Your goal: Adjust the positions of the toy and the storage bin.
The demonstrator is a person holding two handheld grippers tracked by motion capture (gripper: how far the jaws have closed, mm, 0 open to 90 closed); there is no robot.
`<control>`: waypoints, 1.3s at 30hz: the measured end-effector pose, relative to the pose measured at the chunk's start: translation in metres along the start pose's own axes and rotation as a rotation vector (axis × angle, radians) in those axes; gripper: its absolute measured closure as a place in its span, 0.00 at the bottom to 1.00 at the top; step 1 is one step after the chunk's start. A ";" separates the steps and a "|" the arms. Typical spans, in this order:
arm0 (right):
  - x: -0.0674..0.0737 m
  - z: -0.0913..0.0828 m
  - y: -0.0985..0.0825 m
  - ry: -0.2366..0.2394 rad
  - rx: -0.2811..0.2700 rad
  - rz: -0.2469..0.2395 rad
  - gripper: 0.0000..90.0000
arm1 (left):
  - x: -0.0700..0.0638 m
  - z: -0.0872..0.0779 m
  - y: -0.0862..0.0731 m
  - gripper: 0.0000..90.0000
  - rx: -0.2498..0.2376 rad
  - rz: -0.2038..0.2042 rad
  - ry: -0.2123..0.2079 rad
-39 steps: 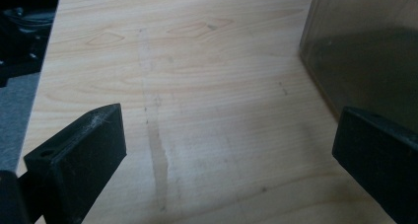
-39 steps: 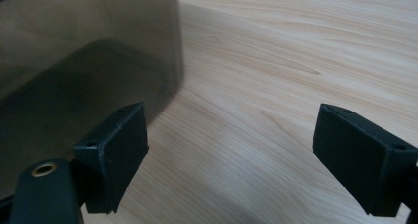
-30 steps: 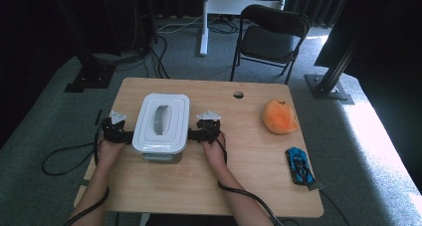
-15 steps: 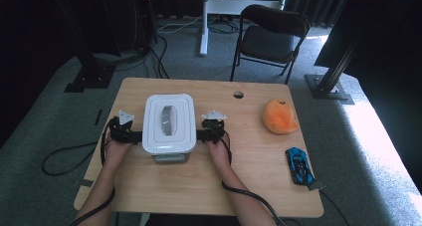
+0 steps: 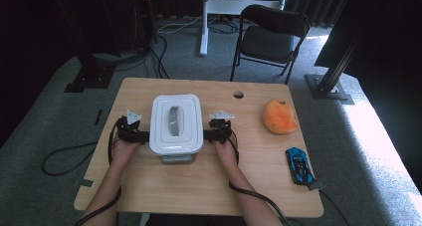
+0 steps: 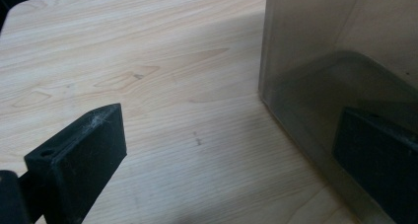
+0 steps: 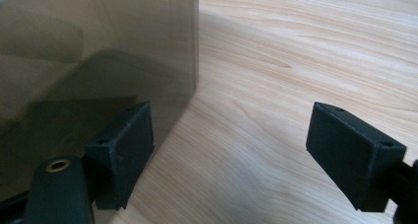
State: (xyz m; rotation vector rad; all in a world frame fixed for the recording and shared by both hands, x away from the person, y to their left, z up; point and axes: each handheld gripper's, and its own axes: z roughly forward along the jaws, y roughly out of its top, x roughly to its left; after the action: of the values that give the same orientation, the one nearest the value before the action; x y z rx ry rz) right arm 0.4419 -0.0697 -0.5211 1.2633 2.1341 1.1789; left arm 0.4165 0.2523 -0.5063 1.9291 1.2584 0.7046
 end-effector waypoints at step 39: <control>-0.068 -0.050 -0.017 -0.041 -0.002 0.049 0.22 | -0.070 0.027 0.032 0.01 0.009 0.078 -0.099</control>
State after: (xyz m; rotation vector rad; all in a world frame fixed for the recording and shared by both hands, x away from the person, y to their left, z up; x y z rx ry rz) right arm 0.4344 -0.1545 -0.5120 1.3346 2.0834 1.1650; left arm 0.4276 0.1714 -0.5008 2.0046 1.1332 0.6351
